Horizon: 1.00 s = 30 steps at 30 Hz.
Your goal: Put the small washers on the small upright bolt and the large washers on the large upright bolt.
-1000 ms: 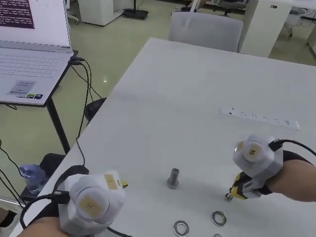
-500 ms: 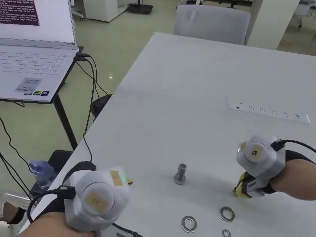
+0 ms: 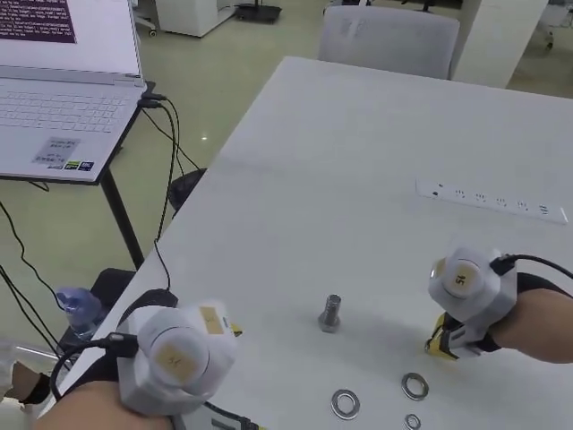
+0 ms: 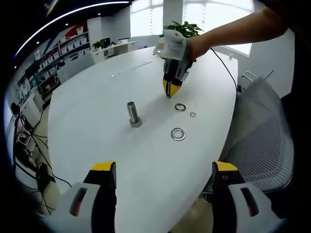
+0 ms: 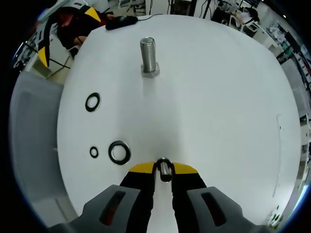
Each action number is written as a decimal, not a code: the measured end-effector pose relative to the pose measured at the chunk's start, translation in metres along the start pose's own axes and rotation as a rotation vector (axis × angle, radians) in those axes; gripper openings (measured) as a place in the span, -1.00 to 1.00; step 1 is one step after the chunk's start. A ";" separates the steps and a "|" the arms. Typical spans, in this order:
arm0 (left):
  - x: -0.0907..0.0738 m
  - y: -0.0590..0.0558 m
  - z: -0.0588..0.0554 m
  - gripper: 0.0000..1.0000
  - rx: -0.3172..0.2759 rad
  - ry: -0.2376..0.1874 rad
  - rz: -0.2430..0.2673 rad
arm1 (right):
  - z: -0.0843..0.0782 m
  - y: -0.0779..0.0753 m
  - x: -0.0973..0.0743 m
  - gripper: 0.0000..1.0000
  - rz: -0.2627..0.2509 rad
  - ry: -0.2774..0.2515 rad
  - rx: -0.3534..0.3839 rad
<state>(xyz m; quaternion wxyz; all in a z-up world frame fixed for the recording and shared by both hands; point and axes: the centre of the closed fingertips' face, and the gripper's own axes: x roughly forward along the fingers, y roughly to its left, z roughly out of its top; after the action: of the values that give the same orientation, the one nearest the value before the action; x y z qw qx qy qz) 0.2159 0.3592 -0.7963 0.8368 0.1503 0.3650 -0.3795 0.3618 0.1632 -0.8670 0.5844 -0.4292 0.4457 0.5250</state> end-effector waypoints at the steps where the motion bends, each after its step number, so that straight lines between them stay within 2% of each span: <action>1: 0.000 0.000 0.000 0.59 0.001 0.002 -0.002 | 0.000 0.000 0.000 -0.73 -0.001 0.000 0.001; 10: -0.001 0.000 0.000 0.59 0.001 -0.002 -0.002 | 0.002 -0.001 0.000 -0.73 -0.005 0.001 0.002; 16: -0.001 0.000 0.003 0.67 -0.003 -0.012 -0.005 | 0.002 -0.002 0.000 -0.59 -0.007 0.000 0.009; 18: 0.000 -0.002 0.006 0.71 -0.012 -0.027 -0.013 | 0.003 -0.003 -0.002 -0.57 -0.007 -0.008 0.013; 21: 0.000 -0.003 0.007 0.73 -0.009 -0.028 -0.012 | 0.003 -0.002 -0.004 -0.53 -0.001 -0.017 0.017; 23: 0.001 -0.005 0.009 0.73 0.033 -0.045 -0.007 | 0.004 -0.003 -0.007 -0.50 0.002 -0.024 0.016; 26: 0.001 -0.005 0.008 0.73 0.012 -0.029 -0.013 | 0.008 -0.005 -0.011 -0.49 -0.004 -0.040 0.023; 30: 0.001 -0.005 0.008 0.76 0.013 -0.026 -0.011 | 0.015 -0.003 -0.017 -0.47 -0.007 -0.063 0.015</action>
<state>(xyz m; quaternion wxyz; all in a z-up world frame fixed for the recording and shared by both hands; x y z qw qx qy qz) 0.2166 0.3510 -0.7914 0.8383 0.1487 0.3523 -0.3885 0.3653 0.1735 -0.8470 0.6032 -0.4097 0.4296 0.5327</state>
